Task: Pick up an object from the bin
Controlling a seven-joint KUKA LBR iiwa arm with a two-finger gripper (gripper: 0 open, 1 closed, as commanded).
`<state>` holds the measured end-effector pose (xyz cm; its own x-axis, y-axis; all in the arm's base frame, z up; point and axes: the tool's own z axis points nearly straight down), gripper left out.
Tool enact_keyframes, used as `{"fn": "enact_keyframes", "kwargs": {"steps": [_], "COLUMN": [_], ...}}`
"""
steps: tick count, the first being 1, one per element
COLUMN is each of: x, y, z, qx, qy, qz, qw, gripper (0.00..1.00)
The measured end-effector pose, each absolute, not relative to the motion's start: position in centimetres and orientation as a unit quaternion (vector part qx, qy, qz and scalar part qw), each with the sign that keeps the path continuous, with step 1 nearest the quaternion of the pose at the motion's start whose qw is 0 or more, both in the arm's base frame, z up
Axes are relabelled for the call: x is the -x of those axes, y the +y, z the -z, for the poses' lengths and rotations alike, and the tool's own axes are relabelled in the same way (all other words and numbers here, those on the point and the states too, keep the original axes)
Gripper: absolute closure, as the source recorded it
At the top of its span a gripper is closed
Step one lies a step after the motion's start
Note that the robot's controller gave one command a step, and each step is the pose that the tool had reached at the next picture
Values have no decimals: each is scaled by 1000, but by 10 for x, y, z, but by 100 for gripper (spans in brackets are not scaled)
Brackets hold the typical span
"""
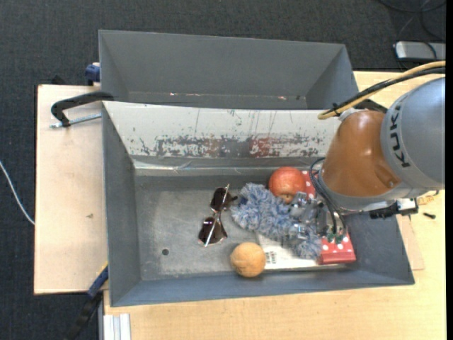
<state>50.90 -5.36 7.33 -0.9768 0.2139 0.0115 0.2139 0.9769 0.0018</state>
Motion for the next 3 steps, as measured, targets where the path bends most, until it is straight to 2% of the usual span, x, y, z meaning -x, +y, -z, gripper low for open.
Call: {"fn": "enact_keyframes", "kwargs": {"steps": [1,2,3], "x": [-508,-509,-509], "y": [-53,-53,-53], "z": [-77,-89,-103], "qx": [108,108,108], "qy": [-994,-994,-994], "qz": [1,1,1], "qw": [6,0,0], "gripper": [100,100,100]}}
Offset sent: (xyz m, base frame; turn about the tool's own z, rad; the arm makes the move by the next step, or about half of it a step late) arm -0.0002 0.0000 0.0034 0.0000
